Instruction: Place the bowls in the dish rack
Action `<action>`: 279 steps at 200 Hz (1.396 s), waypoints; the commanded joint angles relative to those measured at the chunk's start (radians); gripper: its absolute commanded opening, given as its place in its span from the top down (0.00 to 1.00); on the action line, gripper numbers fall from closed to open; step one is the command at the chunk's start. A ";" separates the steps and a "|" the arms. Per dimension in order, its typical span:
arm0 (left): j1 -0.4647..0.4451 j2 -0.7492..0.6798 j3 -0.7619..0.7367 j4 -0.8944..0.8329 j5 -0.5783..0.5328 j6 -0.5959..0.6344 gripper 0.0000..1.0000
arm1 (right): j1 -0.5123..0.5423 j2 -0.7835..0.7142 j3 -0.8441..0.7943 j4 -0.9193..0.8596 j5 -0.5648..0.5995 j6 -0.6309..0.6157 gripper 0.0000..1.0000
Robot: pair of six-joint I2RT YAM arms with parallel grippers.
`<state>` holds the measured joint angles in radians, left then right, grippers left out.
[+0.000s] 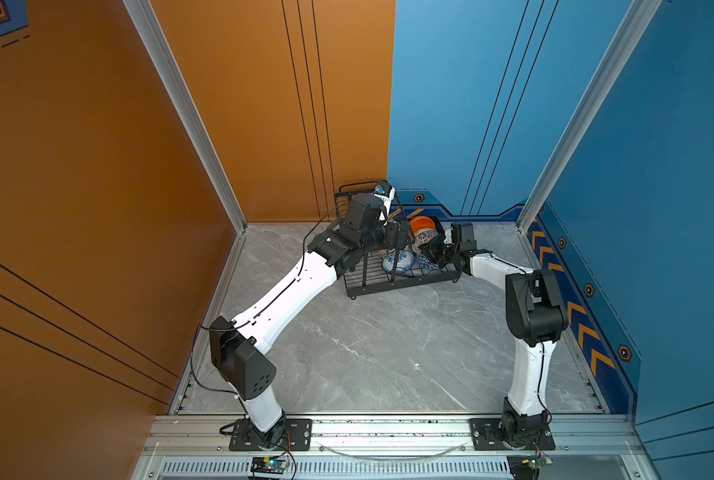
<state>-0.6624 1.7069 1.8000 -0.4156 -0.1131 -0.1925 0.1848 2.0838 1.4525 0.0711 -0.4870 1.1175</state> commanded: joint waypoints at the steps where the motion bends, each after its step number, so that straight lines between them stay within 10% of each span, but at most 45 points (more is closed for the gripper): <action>1: -0.002 -0.037 -0.014 0.010 -0.022 -0.009 0.02 | 0.014 0.052 0.010 -0.109 -0.015 -0.011 0.82; 279: 0.002 -0.020 -0.004 0.017 -0.020 -0.008 0.02 | -0.013 0.024 0.108 -0.120 -0.022 0.016 0.61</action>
<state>-0.6624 1.7069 1.8000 -0.4152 -0.1162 -0.1925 0.1814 2.1208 1.5455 -0.0196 -0.5011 1.1263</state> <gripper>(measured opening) 0.979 0.380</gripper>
